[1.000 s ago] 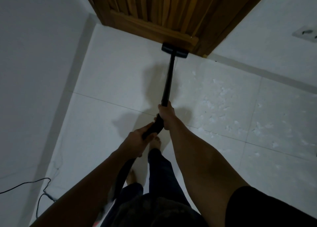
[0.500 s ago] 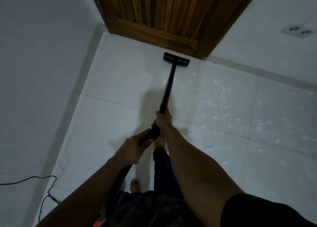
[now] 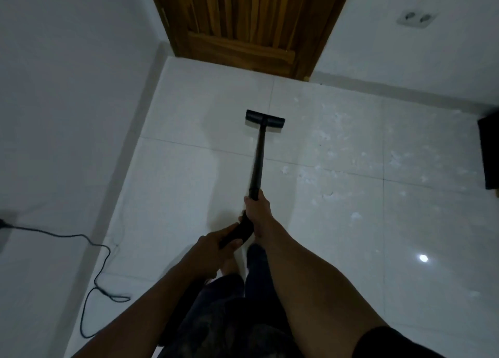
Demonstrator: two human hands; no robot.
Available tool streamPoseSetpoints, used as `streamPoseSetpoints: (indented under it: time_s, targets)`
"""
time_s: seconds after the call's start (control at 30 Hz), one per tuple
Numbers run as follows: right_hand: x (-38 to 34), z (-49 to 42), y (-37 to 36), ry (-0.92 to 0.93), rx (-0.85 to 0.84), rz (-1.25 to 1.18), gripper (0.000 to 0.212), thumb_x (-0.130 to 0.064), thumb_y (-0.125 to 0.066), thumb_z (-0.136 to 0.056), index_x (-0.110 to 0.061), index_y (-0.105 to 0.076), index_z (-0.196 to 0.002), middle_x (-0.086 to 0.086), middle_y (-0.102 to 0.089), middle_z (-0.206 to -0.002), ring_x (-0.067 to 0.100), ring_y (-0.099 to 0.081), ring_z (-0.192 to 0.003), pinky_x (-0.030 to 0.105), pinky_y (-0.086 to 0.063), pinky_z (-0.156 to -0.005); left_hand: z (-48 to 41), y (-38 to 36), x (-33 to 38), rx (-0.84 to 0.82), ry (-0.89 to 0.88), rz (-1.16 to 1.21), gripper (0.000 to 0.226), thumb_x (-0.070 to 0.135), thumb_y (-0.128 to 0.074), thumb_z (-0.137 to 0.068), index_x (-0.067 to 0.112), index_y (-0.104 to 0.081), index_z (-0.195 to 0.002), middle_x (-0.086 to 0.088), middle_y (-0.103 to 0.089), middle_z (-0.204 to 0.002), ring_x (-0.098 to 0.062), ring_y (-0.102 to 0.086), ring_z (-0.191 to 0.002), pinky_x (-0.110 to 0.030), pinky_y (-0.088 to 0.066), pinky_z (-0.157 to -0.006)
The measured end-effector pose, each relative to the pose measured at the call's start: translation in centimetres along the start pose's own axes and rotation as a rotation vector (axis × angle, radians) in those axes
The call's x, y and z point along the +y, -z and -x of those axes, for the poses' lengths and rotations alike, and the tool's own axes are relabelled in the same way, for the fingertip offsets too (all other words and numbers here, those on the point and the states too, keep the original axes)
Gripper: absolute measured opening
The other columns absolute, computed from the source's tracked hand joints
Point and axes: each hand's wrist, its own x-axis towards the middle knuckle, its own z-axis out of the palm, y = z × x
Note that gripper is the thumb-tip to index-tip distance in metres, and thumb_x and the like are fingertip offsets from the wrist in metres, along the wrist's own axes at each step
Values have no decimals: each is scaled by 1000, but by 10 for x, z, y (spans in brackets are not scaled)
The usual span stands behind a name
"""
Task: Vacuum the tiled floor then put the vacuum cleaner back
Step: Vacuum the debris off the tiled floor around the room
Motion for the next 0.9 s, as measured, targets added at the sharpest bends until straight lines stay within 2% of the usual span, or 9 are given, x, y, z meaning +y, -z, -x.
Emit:
streamPoseSetpoints:
  time_s: [0.1,0.17,0.23,0.4,0.53,0.67,0.73,0.8,0.9]
  targets:
    - [39,31,13,-32,-4,-16,46,-15,-54,-105,-18,-45,-151,12,-54,-84,21,-53,-57,28,-54,-47,37,-25,-17,-33,-7,-55,46,57,-54,-97,60,-41,-140,23,-70,-114,6,-66,-92,-11,-48,-79]
    - [61,50,23,-40,-6,-22,46,-13,-53,-105,-17,-45,-151,11,-53,-80,22,-53,-58,26,-53,-44,59,-44,-30,-30,-19,-99,46,57,-52,-98,58,-41,-143,18,-76,-85,3,-68,-68,-19,-53,-67]
    - [83,68,32,-54,-28,-31,47,-13,-53,-106,-17,-44,-152,11,-52,-78,22,-53,-58,26,-53,-44,80,-63,-43,-23,-37,-130,48,55,-51,-99,54,-40,-146,8,-75,-76,-4,-66,-59,-23,-55,-59]
    - [147,118,61,-33,-63,-10,50,-14,-51,-108,-20,-39,-156,12,-52,-84,22,-52,-62,28,-56,-49,144,-123,-65,1,-35,-80,47,41,-54,-102,45,-43,-147,-6,-72,-113,-20,-70,-99,-21,-56,-74]
    - [206,162,91,1,-74,29,49,-15,-50,-108,-20,-41,-156,13,-55,-91,22,-53,-66,37,-57,-66,204,-179,-83,-7,-51,-88,50,40,-54,-102,46,-39,-149,-5,-69,-125,-21,-69,-105,-31,-56,-89]
    - [263,212,114,-31,-80,15,49,-14,-51,-108,-21,-41,-156,11,-53,-85,20,-52,-61,29,-54,-50,262,-225,-108,5,-52,-100,51,44,-55,-101,48,-39,-149,6,-72,-103,0,-67,-76,-12,-48,-65]
    - [285,229,116,-31,-75,14,48,-12,-51,-108,-19,-42,-154,13,-53,-85,20,-51,-59,29,-53,-48,285,-236,-118,8,-64,-11,46,48,-58,-98,62,-42,-139,8,-72,-109,9,-62,-66,-11,-46,-60]
    - [306,246,116,-26,-71,19,47,-12,-51,-107,-18,-42,-153,16,-55,-92,22,-53,-61,31,-54,-52,309,-245,-131,2,-72,57,40,55,-58,-94,77,-43,-124,28,-67,-102,12,-59,-62,-10,-44,-55]
    - [342,266,116,-13,-63,43,46,-13,-51,-106,-17,-44,-152,19,-58,-102,29,-58,-77,41,-56,-71,340,-261,-156,11,-29,112,39,67,-56,-88,80,-41,-123,11,-66,-70,1,-55,-57,-20,-46,-47]
